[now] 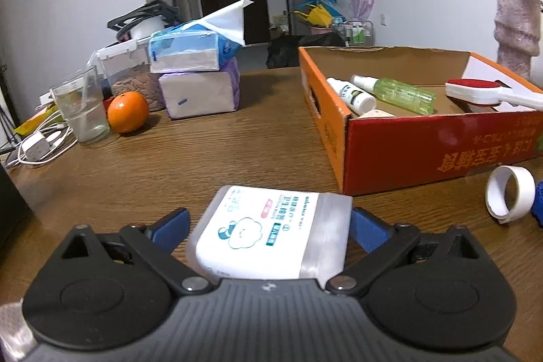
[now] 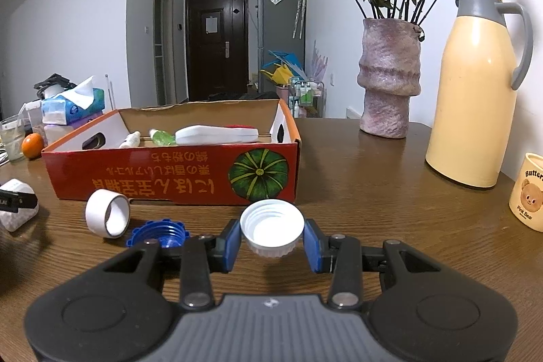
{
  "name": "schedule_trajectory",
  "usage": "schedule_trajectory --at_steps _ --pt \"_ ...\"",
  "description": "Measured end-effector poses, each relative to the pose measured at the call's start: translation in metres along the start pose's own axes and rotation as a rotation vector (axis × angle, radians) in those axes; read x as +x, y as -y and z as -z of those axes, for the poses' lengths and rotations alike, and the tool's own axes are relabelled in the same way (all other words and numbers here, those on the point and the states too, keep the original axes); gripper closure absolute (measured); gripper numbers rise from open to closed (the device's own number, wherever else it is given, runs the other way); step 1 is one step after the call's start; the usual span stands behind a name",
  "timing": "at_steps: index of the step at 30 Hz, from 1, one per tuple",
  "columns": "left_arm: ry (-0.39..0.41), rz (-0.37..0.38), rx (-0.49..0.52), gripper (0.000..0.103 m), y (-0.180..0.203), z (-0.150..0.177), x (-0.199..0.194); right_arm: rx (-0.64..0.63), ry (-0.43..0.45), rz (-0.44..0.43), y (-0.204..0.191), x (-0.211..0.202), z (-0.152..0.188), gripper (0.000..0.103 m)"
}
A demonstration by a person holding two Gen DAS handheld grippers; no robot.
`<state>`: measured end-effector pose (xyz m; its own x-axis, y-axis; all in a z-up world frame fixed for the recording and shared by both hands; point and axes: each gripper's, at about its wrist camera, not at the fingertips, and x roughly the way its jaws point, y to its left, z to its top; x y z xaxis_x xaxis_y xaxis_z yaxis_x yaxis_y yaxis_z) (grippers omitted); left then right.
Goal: Organize rigid objects
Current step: 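Grasp the white cotton-pad box with the left gripper while the right gripper holds the cap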
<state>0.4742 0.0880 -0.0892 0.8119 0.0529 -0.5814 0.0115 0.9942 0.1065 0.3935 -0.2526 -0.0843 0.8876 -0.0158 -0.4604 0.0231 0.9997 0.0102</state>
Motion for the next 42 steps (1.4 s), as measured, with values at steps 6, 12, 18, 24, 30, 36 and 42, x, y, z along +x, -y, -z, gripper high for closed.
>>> schedule_trajectory --at_steps 6,12,18,24,30,36,42 --pt "0.011 0.017 0.013 0.015 0.001 0.001 -0.003 0.001 0.0 0.003 0.001 0.0 0.0 0.064" --pt "0.027 0.005 0.017 0.019 0.005 0.003 -0.01 0.003 0.004 0.004 0.001 0.0 0.0 0.064" --pt "0.045 -0.024 0.014 0.02 0.012 0.005 -0.019 0.004 0.006 0.002 0.001 -0.001 0.0 0.064" --pt "0.07 -0.048 -0.009 0.02 0.017 0.006 -0.033 0.004 0.013 0.001 0.001 -0.002 0.0 0.064" --pt "0.104 -0.069 -0.017 0.02 0.03 0.009 -0.051 0.005 0.031 -0.004 0.001 -0.005 0.001 0.064" --pt "0.132 -0.06 -0.049 0.02 0.044 0.011 -0.07 0.001 0.043 -0.019 -0.004 -0.009 0.001 0.064" --pt "0.159 -0.046 -0.062 0.02 0.06 0.013 -0.086 -0.012 0.057 -0.046 -0.012 -0.016 0.004 0.064"
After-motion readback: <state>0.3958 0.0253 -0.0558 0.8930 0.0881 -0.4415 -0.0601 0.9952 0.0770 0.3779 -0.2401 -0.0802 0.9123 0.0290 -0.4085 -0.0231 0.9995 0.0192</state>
